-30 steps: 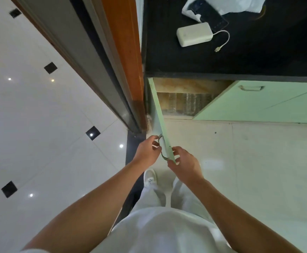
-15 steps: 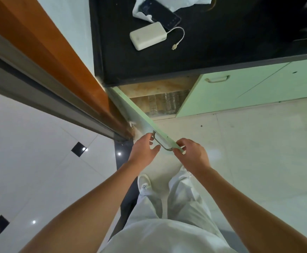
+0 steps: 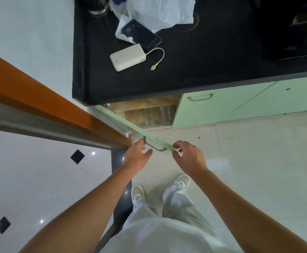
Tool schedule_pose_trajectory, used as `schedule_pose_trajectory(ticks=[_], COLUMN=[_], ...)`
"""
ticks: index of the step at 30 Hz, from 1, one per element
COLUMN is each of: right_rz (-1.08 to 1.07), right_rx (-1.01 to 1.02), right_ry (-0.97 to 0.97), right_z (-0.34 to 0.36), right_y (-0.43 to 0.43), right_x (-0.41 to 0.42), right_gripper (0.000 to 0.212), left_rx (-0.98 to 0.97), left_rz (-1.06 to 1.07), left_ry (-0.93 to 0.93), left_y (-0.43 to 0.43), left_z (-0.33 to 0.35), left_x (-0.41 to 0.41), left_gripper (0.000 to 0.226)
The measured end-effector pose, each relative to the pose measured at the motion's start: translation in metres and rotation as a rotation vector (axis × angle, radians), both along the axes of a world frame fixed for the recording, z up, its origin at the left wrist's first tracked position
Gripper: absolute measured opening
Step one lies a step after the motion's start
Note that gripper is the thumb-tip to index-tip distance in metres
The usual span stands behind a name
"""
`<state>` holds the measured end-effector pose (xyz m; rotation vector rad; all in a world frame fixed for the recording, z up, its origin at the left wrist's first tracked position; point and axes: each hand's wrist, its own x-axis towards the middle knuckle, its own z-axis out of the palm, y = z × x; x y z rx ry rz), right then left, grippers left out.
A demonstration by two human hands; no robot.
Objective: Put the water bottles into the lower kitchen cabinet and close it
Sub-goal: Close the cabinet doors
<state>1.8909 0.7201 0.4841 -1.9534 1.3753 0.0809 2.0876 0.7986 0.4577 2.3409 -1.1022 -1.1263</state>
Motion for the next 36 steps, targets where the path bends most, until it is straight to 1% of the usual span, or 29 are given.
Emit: schedule_pose_trajectory(ticks=[4, 6, 10, 12, 16, 18, 20, 23, 27, 33, 36], right_rz=[0.056, 0.075, 0.043, 0.017, -0.038, -0.105, -0.198, -0.366, -0.592, -0.824, -0.999], right_rx=[0.058, 0.078, 0.048, 0.036, 0.032, 0.044, 0.061, 0.128, 0.201, 0.370, 0.461], right_ry=[-0.026, -0.021, -0.014, -0.022, -0.045, -0.051, -0.042, -0.044, -0.080, -0.238, -0.357], right_z=[0.004, 0.007, 0.006, 0.005, 0.002, 0.000, -0.004, -0.011, -0.020, -0.043, -0.051], right_y=[-0.020, -0.029, -0.049, -0.057, -0.071, -0.074, -0.075, -0.071, -0.066, -0.081, -0.088], right_x=[-0.017, -0.020, -0.020, -0.017, -0.006, 0.002, 0.009, 0.016, 0.031, 0.071, 0.089], right_gripper=[0.049, 0.057, 0.054, 0.052, 0.049, 0.045, 0.042, 0.038, 0.030, 0.026, 0.021], left_rx=[0.030, 0.045, 0.061, 0.059, 0.034, -0.005, -0.037, -0.069, -0.119, -0.127, -0.134], left_rz=[-0.018, -0.060, -0.196, -0.227, -0.268, -0.318, -0.369, -0.444, -0.494, -0.624, -0.699], left_ry=[0.014, -0.008, -0.115, -0.145, -0.252, -0.302, -0.330, -0.344, -0.315, -0.323, -0.335], left_y=[-0.021, -0.029, -0.043, -0.051, -0.065, -0.067, -0.069, -0.074, -0.088, -0.105, -0.104], left_z=[-0.003, -0.004, -0.001, -0.002, -0.002, -0.002, -0.001, -0.003, -0.005, -0.005, -0.003], left_x=[-0.010, -0.009, -0.003, 0.002, 0.016, 0.024, 0.031, 0.040, 0.053, 0.074, 0.084], left_gripper=[0.065, 0.069, 0.069, 0.068, 0.055, 0.046, 0.042, 0.041, 0.041, 0.046, 0.047])
